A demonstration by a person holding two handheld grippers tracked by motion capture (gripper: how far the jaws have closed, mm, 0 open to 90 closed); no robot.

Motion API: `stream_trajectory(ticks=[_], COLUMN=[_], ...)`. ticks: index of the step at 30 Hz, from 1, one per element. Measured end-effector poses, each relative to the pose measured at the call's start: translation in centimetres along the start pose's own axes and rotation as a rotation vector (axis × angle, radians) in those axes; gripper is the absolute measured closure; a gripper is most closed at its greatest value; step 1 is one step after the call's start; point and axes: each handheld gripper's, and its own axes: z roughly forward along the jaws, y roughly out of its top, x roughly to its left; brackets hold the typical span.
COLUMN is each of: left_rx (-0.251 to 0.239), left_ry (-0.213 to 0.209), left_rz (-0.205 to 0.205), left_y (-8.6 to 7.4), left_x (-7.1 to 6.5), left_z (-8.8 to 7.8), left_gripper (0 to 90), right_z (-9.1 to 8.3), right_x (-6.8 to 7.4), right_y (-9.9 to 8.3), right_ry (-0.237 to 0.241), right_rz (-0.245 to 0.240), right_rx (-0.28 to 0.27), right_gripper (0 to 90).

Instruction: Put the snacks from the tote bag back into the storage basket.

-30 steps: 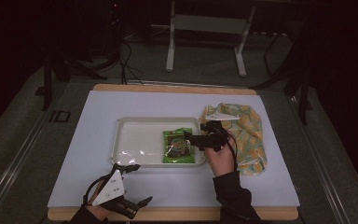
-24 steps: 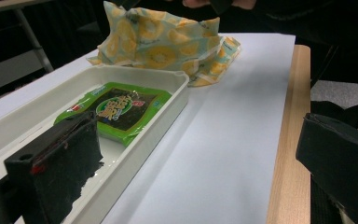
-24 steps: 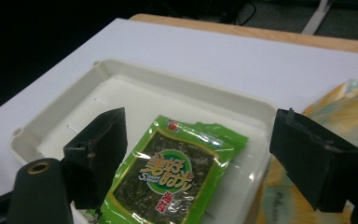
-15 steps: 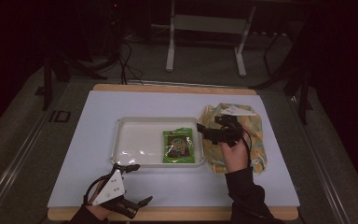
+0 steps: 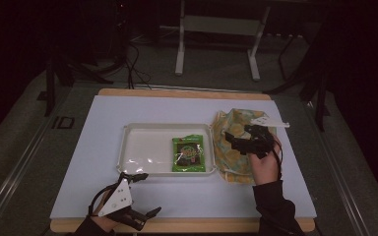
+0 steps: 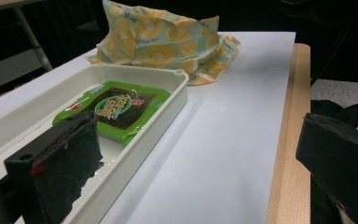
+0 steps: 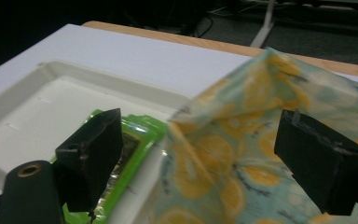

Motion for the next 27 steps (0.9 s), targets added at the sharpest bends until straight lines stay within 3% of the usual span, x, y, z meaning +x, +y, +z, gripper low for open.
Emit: stream_trajectory(ticks=[13,27], left_rx=[0.006,0.010], left_ry=[-0.001,-0.002], left_rz=[0.002,0.007], left_y=[0.0,0.0], left_x=[0.0,-0.1], left_z=[0.0,0.1], left_gripper=[0.3,0.3], right_z=[-2.3,-3.7], right_x=[-2.0,-3.2], right_y=[-1.7,-4.2], right_ry=[-0.069,-0.103], right_rz=[0.007,0.008], right_rx=[-0.024,-0.026], right_gripper=[15.0,13.4])
